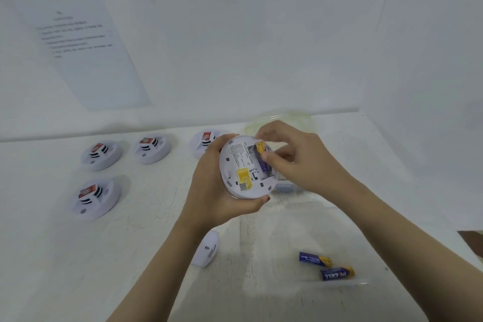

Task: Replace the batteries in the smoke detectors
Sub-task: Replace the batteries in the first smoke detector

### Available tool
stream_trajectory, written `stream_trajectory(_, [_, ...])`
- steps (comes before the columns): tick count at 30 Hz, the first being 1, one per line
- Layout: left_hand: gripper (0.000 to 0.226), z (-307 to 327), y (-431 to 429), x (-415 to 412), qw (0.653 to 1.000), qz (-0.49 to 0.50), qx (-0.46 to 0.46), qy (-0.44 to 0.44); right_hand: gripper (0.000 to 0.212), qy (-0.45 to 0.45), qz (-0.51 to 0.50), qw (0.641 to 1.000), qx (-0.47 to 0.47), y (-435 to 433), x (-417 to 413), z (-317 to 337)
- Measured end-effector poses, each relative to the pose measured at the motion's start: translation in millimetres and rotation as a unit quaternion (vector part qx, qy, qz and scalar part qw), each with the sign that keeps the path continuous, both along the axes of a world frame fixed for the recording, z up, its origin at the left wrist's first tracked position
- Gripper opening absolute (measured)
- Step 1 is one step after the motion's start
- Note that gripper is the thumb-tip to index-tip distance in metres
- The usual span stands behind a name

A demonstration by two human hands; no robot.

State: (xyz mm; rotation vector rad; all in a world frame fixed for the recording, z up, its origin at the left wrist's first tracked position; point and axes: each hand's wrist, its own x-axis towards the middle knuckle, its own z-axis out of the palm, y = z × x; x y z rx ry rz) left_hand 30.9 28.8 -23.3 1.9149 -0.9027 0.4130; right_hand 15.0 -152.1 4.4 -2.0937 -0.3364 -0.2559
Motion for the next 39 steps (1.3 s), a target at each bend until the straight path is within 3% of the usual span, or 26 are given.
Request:
stream_trajectory(8, [0.077,8.7,0.8,-8.7,0.998,0.020,0.011,-0.064,0.017,-0.041,0.020,0.999,0.017,1.9,-10.1,-4.4])
stream_trajectory(14, [0.079,10.5,2.4,-9.9,0.993,0.041,0.006,-0.107,0.023,-0.105,0.024,0.994,-0.034,4.3,-15.5,3.2])
stream_trajectory(20, [0.079,4.7,6.3,-5.9,0.994,0.079,-0.014,-0.080,0.027,-0.184,0.038,0.974,-0.129,6.7,-13.4,5.7])
stream_trajectory(22, [0.076,8.4,5.8,-6.4,0.994,0.074,-0.013,-0.077,0.025,-0.137,0.056,0.984,-0.095,6.3,-10.4,3.7])
stream_trajectory(25, [0.076,10.3,6.5,-4.0,0.996,0.056,-0.025,-0.060,0.030,0.007,0.095,0.995,0.031,2.5,0.4,0.9])
stream_trajectory(29, [0.080,-1.7,19.5,4.4,0.994,0.099,-0.040,-0.023,0.026,0.042,0.015,0.996,0.081,-2.3,20.5,-8.0])
stream_trajectory(32, [0.088,-13.7,29.4,7.1,0.992,0.122,-0.010,-0.006,0.016,0.095,-0.062,0.984,-0.139,-12.3,39.0,-18.7])
stream_trajectory(34, [0.089,-17.0,32.6,6.7,0.992,0.128,0.001,0.004,0.034,0.171,-0.083,0.941,-0.279,-13.5,47.9,-26.1])
stream_trajectory(36, [0.089,-20.0,35.6,6.0,0.992,0.127,0.003,0.010,0.043,0.216,-0.084,0.912,-0.339,-11.3,53.8,-34.0])
stream_trajectory(39, [0.088,-23.6,39.2,5.1,0.991,0.135,0.017,0.016,0.033,0.238,-0.074,0.897,-0.365,-5.3,56.3,-36.5])
